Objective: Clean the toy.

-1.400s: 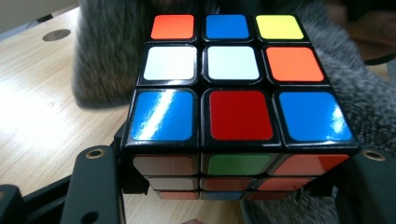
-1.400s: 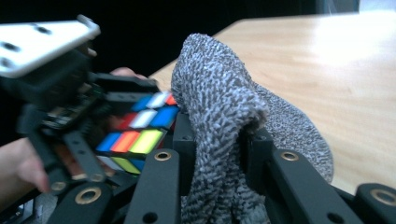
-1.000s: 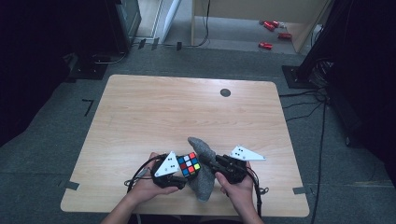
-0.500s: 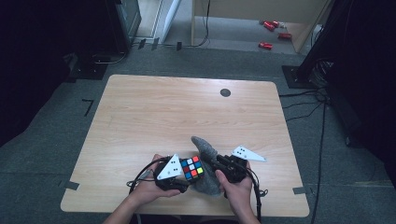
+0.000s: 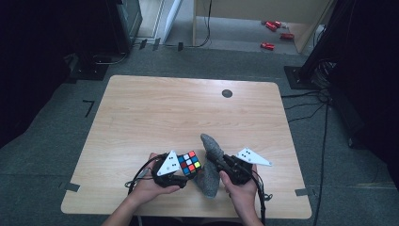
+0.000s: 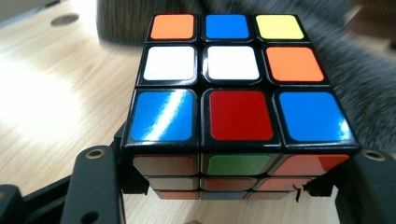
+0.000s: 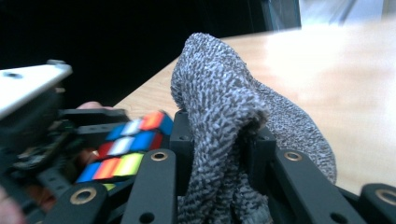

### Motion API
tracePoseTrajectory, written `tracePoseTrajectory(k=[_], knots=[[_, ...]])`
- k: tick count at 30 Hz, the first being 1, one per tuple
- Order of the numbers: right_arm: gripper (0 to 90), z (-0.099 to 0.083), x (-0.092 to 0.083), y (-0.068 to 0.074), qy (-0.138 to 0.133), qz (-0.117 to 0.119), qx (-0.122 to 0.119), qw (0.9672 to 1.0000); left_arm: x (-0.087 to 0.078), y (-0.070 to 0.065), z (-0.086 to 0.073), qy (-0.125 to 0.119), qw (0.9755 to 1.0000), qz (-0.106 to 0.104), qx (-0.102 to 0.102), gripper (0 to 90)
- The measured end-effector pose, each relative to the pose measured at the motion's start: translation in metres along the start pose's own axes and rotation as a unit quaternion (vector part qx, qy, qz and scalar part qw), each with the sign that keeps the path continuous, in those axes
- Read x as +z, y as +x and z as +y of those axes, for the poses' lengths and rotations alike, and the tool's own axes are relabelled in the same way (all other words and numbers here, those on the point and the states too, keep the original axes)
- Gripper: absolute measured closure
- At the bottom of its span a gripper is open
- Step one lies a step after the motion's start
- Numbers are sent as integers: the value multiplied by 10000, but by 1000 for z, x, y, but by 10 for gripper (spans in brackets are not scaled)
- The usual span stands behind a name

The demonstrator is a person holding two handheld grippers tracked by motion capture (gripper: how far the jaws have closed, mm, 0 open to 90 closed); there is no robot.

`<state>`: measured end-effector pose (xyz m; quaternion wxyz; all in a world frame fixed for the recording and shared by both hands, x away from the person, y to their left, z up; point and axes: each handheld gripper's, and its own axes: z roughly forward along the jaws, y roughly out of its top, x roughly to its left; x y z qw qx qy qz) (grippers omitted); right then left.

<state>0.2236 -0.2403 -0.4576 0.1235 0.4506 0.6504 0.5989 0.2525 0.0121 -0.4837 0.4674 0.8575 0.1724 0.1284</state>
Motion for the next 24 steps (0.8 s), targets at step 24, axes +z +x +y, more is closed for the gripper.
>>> tracePoseTrajectory(k=[24], knots=[[721, -10, 15, 45, 571, -332, -1658, 9839, 8, -7, 12, 731, 9964, 423, -108, 350]])
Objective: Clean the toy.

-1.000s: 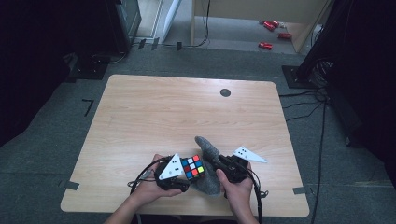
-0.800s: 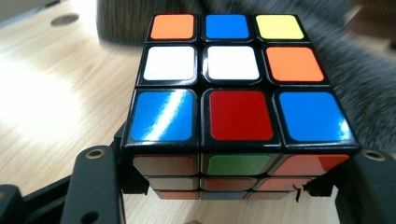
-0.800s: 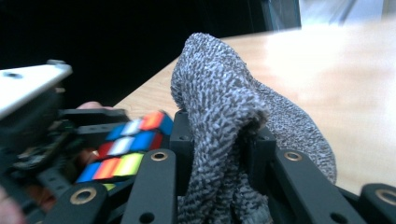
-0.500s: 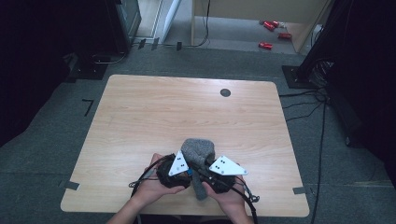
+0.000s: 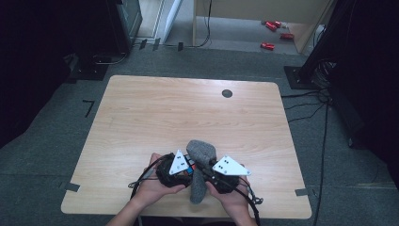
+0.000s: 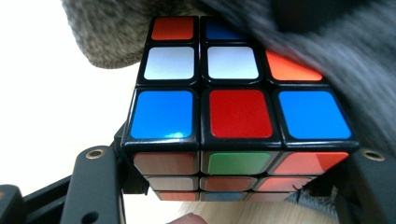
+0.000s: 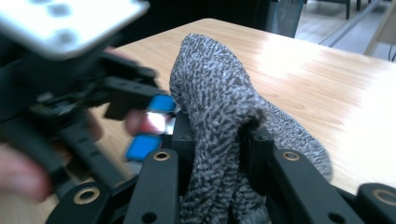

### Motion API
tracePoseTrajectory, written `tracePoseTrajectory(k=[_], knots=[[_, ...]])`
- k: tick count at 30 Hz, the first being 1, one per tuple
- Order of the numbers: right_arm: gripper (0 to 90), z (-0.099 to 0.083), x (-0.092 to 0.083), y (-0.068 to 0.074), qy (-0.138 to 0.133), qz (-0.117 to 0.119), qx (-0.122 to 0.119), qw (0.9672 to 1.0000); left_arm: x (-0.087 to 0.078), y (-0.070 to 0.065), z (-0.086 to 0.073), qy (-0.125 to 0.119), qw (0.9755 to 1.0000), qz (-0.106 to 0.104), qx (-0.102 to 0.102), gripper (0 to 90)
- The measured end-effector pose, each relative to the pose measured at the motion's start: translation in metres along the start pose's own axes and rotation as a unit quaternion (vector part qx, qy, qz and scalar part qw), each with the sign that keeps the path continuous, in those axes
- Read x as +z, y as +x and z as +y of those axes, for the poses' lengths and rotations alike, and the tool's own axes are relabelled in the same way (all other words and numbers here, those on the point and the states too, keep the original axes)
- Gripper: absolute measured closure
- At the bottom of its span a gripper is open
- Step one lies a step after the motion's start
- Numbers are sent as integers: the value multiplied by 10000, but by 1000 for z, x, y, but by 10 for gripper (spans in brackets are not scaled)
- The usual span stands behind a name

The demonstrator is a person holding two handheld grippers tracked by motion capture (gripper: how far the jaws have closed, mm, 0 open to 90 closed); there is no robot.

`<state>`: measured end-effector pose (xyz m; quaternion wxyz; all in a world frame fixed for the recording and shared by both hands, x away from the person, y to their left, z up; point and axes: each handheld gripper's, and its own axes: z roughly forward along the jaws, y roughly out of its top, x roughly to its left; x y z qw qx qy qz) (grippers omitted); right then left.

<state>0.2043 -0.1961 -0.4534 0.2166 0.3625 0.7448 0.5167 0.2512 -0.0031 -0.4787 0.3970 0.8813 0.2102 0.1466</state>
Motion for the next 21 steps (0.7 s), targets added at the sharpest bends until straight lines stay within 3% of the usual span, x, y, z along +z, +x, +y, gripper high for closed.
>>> tracePoseTrajectory(k=[4, 8, 11, 13, 17, 20, 21], knots=[[717, 2, 5, 12, 60, 73, -235, 9997, 1, -6, 0, -37, 9999, -47, 130, 350], [716, 1, 2, -3, -6, -89, 33, 10000, 0, -7, 1, -75, 9998, -55, 164, 350], [719, -1, -1, -10, 2, -162, 211, 9996, -1, -1, 0, -100, 9999, -46, -19, 349], [717, 0, -1, -3, -1, -93, 54, 9999, -2, 1, 0, -86, 9999, -29, -67, 349], [716, 3, 5, 14, 45, 52, -245, 9997, 1, -7, 0, -71, 9999, -79, 54, 350], [717, 4, 6, 11, 14, 88, -165, 9998, 1, -10, 1, -137, 9997, -113, 144, 350], [718, 5, 4, 1, -80, 93, 108, 9999, 0, -10, 2, -166, 9997, -128, 140, 350]])
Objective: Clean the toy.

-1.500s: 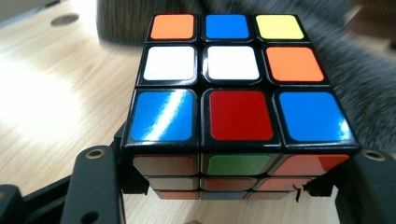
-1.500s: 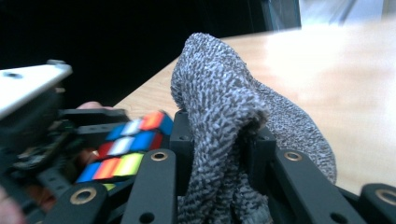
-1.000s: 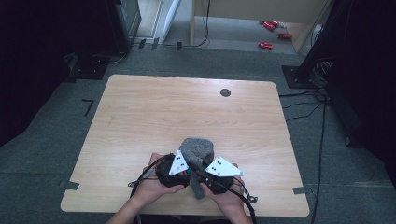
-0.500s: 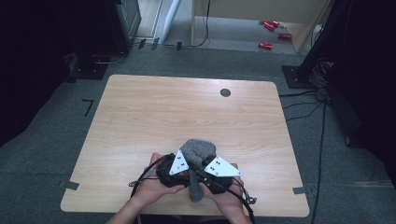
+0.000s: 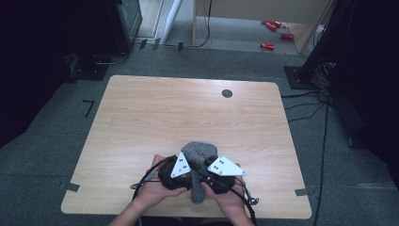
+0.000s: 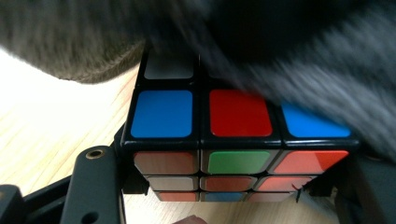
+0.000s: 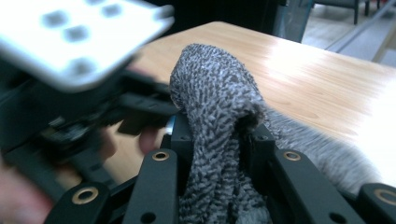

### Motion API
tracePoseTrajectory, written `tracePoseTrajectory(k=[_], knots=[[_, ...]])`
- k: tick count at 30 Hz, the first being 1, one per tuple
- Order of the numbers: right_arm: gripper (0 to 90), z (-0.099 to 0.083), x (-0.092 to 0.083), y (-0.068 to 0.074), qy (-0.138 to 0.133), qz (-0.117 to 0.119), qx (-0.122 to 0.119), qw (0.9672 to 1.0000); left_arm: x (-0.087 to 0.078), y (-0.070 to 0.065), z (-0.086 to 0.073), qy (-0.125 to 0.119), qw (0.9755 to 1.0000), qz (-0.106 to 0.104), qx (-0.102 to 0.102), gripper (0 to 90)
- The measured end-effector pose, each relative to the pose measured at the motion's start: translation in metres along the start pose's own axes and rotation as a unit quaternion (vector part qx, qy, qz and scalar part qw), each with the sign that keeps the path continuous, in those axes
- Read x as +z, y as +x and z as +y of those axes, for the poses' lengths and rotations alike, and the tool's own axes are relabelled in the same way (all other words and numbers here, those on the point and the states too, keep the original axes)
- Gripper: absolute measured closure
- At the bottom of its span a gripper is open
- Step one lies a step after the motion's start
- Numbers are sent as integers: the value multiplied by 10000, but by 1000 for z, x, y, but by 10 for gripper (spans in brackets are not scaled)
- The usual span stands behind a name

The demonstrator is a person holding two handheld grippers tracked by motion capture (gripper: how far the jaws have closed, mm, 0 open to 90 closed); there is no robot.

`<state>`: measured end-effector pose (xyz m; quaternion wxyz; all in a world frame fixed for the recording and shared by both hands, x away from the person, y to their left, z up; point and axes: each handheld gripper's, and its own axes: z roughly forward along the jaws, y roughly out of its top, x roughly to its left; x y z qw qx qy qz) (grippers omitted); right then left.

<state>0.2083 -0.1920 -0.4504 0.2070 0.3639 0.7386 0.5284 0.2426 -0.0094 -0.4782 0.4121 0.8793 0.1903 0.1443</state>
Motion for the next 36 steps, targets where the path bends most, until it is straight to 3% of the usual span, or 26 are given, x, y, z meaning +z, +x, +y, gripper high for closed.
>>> tracePoseTrajectory(k=[3, 6, 8, 9, 11, 13, 14, 17, 19, 21, 23, 25, 28, 32, 34, 36], knots=[[719, -1, -3, -13, 31, -257, 204, 9995, -4, 10, 0, 9, 9998, 112, -188, 349], [720, -2, -4, -8, 54, -198, 109, 9997, -4, 15, -2, 65, 9992, 137, -374, 350], [719, -2, -2, 4, 75, -211, -194, 9996, 0, 11, -2, 112, 9994, 94, -317, 349], [719, -2, -1, 9, 77, -98, -260, 9996, 1, 8, -1, 91, 9996, 40, -269, 349], [719, -1, 1, 14, 22, 2, -298, 9996, 3, 0, 1, 29, 10000, -37, -73, 349], [718, -1, 0, 10, -29, 10, -194, 9998, 2, -3, 2, -29, 10000, -32, 28, 350], [719, 0, -1, 4, -70, 0, -60, 10000, 1, -1, 2, -46, 10000, -32, 6, 350], [722, -2, -5, -11, -42, -315, 242, 9992, -2, 7, 1, -84, 9999, -21, -131, 349], [725, -4, -8, -10, -71, -496, 174, 9986, -4, 10, 0, -117, 9997, -6, -227, 350], [724, -2, -7, 1, -103, -510, -45, 9986, -3, 10, 0, -112, 9996, -44, -252, 349], [724, -1, -5, 14, -119, -526, -293, 9981, -1, 5, 0, -82, 9998, -51, -153, 349], [724, -1, -2, 18, -111, -240, -238, 9994, 1, 0, 1, -47, 9999, -79, -48, 349], [724, -2, 0, 11, -73, -303, -174, 9994, 3, -2, 1, -18, 10000, -21, -13, 349], [726, -6, -3, -9, -50, -522, 197, 9984, -2, 8, -1, 0, 9999, 55, -116, 349], [724, -6, -4, -6, -68, -450, 112, 9989, -2, 12, -1, 10, 9997, 97, -232, 349], [720, -5, -3, 7, -29, -496, -201, 9986, -1, 10, -2, 68, 9997, 96, -205, 349]])
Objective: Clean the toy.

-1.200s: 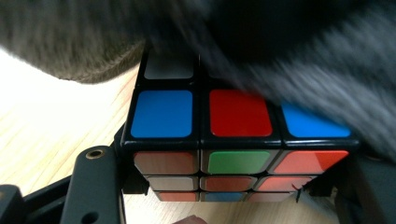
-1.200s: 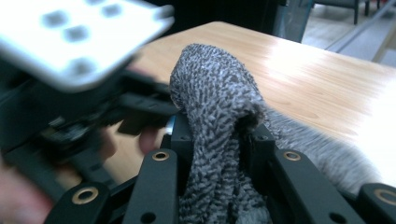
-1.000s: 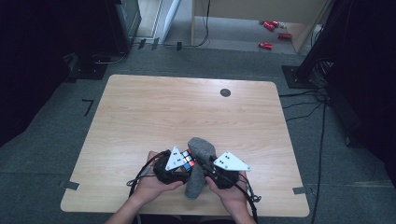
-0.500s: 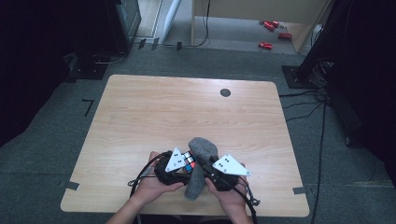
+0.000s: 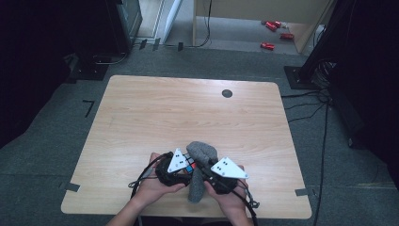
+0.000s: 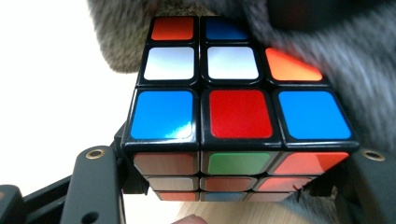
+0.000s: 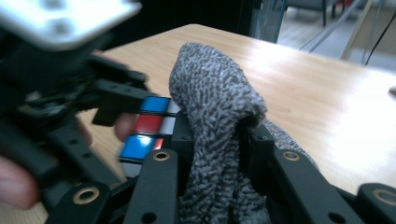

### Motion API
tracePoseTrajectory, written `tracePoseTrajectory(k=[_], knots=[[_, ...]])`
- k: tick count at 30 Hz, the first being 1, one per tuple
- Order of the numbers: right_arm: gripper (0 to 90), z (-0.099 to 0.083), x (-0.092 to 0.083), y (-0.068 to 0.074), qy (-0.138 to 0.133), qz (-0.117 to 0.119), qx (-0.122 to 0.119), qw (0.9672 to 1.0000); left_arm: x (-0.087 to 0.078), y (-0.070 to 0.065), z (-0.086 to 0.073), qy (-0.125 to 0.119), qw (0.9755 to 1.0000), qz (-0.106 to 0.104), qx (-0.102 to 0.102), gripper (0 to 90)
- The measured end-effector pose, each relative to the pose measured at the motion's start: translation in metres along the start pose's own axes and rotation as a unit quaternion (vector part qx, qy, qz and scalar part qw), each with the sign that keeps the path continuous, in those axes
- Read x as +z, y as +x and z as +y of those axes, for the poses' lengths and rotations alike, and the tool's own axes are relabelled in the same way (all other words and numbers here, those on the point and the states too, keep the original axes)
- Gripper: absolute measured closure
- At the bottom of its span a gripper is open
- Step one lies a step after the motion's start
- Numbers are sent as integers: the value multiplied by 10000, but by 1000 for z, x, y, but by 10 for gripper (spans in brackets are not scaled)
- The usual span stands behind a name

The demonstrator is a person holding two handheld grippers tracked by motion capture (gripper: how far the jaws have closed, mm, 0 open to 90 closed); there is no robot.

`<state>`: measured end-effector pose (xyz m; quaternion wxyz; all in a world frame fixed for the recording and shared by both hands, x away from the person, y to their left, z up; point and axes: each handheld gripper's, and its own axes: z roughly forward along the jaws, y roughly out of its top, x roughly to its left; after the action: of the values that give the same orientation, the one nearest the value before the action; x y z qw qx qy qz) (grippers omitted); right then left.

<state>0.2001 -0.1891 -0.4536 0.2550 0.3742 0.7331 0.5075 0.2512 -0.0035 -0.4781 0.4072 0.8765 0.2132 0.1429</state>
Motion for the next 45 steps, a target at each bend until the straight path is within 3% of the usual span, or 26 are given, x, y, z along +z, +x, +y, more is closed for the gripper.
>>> tracePoseTrajectory(k=[3, 4, 5, 10, 12, 16, 18, 20, 21, 22, 25, 27, 28, 31, 36, 40, 45], knots=[[719, 2, 2, 15, 48, 145, -347, 9993, 2, -4, 0, 35, 9999, -36, 99, 349], [720, 2, 3, 18, 105, 67, -461, 9989, 4, -10, 1, 87, 9996, 70, 264, 350], [720, 2, 4, 19, 132, 13, -538, 9985, 4, -10, 2, 89, 9995, 73, 281, 349], [721, 1, 3, -5, 103, -107, 11, 9999, -1, -5, 2, 6, 9998, 104, 189, 349], [719, 1, 0, -5, 54, -56, -7, 10000, -2, -2, 2, -2, 9998, 113, 163, 349], [716, 2, 4, 20, 73, 135, -591, 9981, 1, -3, 1, 93, 9997, 171, 175, 349], [717, 3, 7, 24, 91, 151, -712, 9973, 1, -4, 0, 93, 9996, 189, 194, 349], [720, 3, 7, 15, 68, 228, -402, 9989, 0, -3, 1, 55, 9997, 162, 171, 350], [720, 3, 7, 15, 68, 228, -402, 9989, 0, -3, 1, 55, 9997, 162, 171, 349], [722, 2, 6, 0, 18, 143, -79, 9999, -2, -1, 1, -4, 9998, 123, 136, 349], [725, 0, 1, -24, -31, 203, 439, 9988, -8, 5, 0, -207, 9998, 29, 41, 349], [727, 0, -2, -36, -40, 310, 621, 9976, -13, 8, 0, -531, 9985, -101, -28, 349], [727, -1, -2, -40, -6, 334, 583, 9977, -17, 10, 0, -709, 9974, -151, -33, 349], [725, -6, 1, -44, -21, 337, -20, 9994, -25, 17, -2, -1109, 9934, -283, -115, 349], [724, -15, 10, -40, 15, 294, -809, 9963, -30, 28, -5, -1156, 9911, -542, -373, 349], [721, -18, 15, -30, 29, 309, -1531, 9877, -27, 23, -4, -922, 9944, -492, -121, 349], [718, -15, 10, -31, -495, 395, -1980, 9781, -22, 21, -6, -644, 9969, -449, 76, 349]])
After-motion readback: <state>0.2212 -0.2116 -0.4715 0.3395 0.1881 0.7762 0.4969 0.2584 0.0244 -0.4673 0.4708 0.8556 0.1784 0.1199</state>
